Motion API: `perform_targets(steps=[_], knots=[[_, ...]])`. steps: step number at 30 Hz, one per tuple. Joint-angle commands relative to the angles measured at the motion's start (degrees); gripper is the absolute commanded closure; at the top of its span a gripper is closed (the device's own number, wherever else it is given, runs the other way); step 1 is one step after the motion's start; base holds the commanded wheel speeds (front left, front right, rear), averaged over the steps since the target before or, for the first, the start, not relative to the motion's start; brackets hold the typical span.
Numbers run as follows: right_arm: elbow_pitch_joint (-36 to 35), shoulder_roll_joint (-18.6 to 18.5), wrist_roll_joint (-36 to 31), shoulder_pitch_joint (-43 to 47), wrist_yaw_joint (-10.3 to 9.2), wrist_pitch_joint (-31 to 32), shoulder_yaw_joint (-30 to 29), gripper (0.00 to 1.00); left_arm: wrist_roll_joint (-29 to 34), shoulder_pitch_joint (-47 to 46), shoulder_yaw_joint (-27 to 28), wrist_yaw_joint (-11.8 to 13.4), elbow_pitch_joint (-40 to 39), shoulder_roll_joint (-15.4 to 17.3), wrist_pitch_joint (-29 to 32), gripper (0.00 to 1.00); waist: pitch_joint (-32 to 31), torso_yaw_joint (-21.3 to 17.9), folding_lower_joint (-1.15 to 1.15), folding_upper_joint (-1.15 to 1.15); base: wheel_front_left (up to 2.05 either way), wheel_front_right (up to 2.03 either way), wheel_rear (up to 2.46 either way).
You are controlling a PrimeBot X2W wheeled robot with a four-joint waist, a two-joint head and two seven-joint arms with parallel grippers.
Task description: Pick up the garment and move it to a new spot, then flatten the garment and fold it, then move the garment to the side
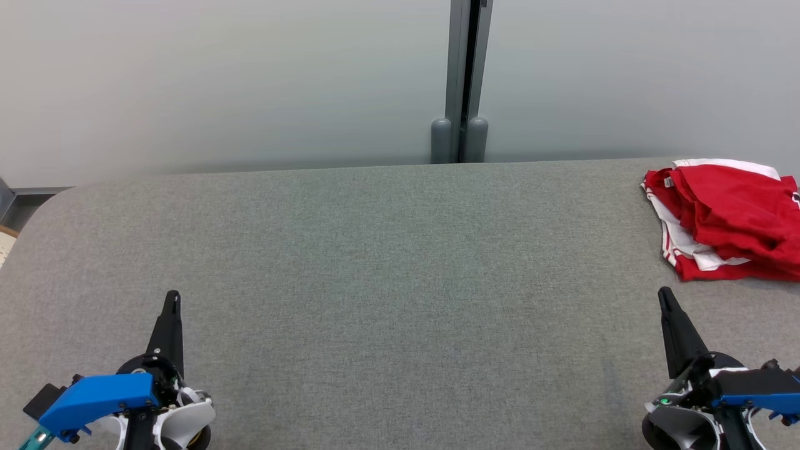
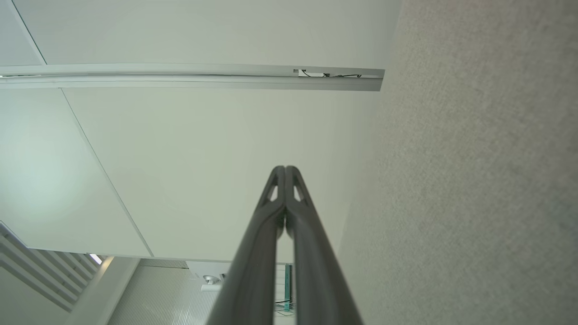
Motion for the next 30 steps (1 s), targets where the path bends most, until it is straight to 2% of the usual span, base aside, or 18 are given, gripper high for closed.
perform_targets(steps=[1, 30], knots=[[0.13, -0.01, 0.7, -0.82, 0.02, 0.2, -0.21, 1.0, -0.6, -0.63, 0.16, -0.56, -0.28, 0.07, 0.29, 1.0, 0.0, 0.01, 0.0, 0.0, 0.0, 0.0, 0.0], [0.12, -0.01, 0.65, -0.81, 0.02, 0.18, -0.18, 1.0, -0.61, -0.63, 0.14, -0.55, -0.28, 0.07, 0.27, 1.0, 0.0, 0.01, 0.0, 0.0, 0.0, 0.0, 0.0]])
